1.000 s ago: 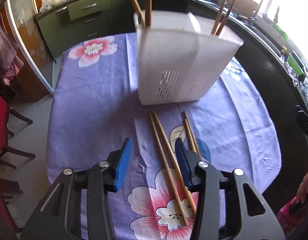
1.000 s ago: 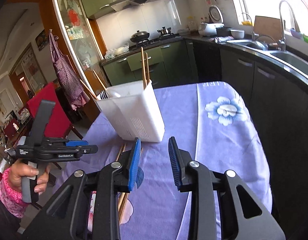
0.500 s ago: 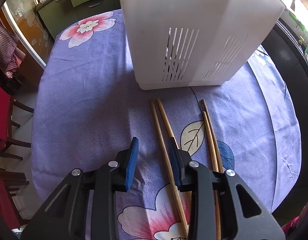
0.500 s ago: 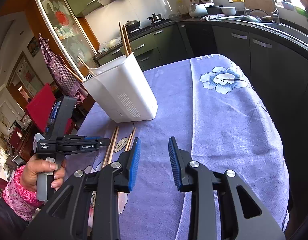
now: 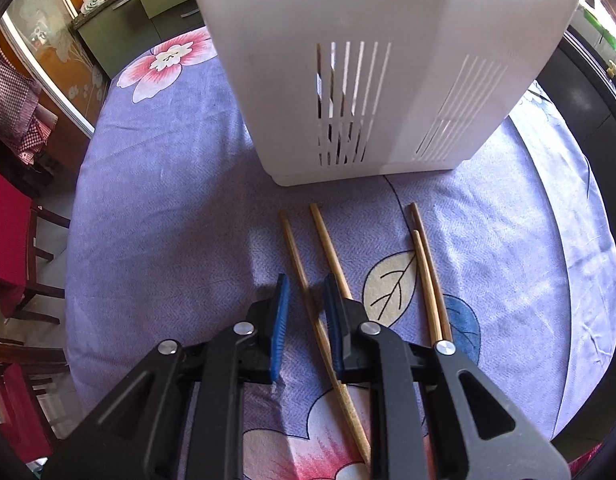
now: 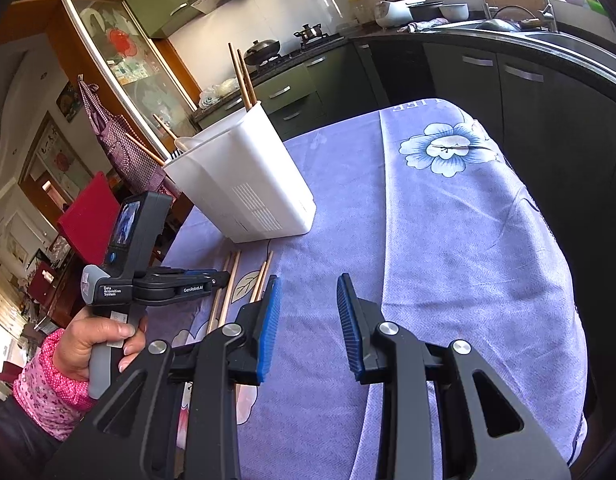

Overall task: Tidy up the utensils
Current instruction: 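Lower the left tool onto a wooden chopstick while the right tool approaches another, then close the left tool on its chopstick while the right tool grasps another chopstick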

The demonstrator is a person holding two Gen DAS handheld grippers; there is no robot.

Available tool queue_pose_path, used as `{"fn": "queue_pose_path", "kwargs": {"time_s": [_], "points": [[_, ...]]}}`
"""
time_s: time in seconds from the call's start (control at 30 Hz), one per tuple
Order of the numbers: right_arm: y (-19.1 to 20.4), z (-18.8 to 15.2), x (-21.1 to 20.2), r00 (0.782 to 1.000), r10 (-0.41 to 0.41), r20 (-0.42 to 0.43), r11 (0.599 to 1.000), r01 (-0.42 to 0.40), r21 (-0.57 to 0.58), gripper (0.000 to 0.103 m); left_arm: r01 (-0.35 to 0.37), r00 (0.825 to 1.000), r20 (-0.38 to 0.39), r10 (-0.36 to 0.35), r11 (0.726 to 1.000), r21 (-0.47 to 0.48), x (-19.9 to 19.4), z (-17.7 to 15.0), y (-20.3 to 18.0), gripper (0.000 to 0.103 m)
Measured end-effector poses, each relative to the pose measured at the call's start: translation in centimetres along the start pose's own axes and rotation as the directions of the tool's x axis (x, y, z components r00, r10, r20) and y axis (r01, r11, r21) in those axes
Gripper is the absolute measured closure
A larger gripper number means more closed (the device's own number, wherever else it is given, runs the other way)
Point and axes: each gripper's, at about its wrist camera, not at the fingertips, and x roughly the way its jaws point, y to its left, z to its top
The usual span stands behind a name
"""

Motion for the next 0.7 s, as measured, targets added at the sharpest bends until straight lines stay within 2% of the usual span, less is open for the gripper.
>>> {"fn": "queue_pose_path", "kwargs": {"time_s": [0.07, 0.23, 0.43, 0.7], "points": [[0.1, 0.0, 0.0, 1.000, 0.002, -0.003, 1.000, -0.002, 0.000, 0.074, 0.009, 1.000, -0.004, -0.009, 1.000, 0.009, -0.3, -0.5, -0.3, 0.095], [1.0, 0.3, 0.7, 1.000, -0.003, -0.025, 1.000, 0.002, -0.028, 0.074, 0.041, 0.999, 0.004, -0.041, 0.999, -0.008, -0.8, -1.1, 1.0, 0.097], [3.7, 0.3, 5.4, 0.990, -0.033, -0.138, 0.994, 0.017, -0.111, 0.074, 0.064, 0.989, 0.137, -0.062, 0.998, -0.011, -4.9, -2.6, 2.7, 0.097], [6.5, 0.9, 13.1, 0.958, -0.117, -0.263, 0.977, 0.063, -0.205, 0.074, 0.073, 0.950, 0.302, -0.076, 0.997, 0.021, -10.9, -4.8, 3.7, 0.097]]}}
